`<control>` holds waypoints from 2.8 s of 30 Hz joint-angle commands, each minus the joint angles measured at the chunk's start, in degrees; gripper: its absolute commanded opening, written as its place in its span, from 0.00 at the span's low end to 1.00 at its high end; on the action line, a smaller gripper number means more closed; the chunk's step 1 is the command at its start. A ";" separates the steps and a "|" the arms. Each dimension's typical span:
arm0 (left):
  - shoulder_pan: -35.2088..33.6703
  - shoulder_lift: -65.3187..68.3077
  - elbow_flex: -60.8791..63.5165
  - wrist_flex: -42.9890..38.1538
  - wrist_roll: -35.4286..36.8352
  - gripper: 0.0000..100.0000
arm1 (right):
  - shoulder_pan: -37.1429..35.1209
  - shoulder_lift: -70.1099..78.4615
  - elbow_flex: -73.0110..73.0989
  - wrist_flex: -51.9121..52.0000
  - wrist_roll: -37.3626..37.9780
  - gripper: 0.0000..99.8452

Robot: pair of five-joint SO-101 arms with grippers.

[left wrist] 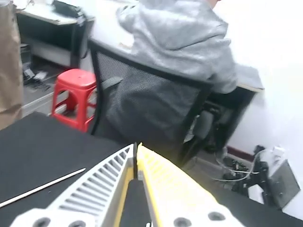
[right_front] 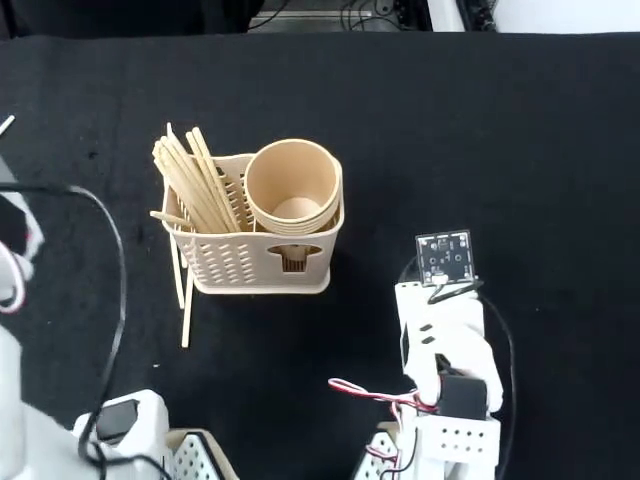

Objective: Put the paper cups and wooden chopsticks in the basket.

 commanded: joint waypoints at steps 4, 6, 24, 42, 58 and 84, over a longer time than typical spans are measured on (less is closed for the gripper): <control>1.27 -13.10 21.67 -15.74 0.26 0.03 | 0.62 -0.22 -0.04 0.09 0.18 0.03; 1.27 -16.97 27.03 -20.04 -1.58 0.03 | 0.62 -0.22 -0.04 0.09 0.18 0.03; -22.29 34.37 27.65 -33.58 -34.37 0.09 | 0.53 -0.22 -0.04 0.09 0.18 0.03; -25.19 101.71 -46.73 -18.11 -46.07 0.21 | 0.62 -0.22 -0.04 0.09 0.18 0.03; -26.42 114.46 -52.00 -48.18 -14.51 0.21 | 0.70 -0.22 -0.04 0.09 0.18 0.03; -24.22 113.67 -57.71 3.34 -16.88 0.06 | 0.79 -0.22 -0.04 0.09 0.18 0.03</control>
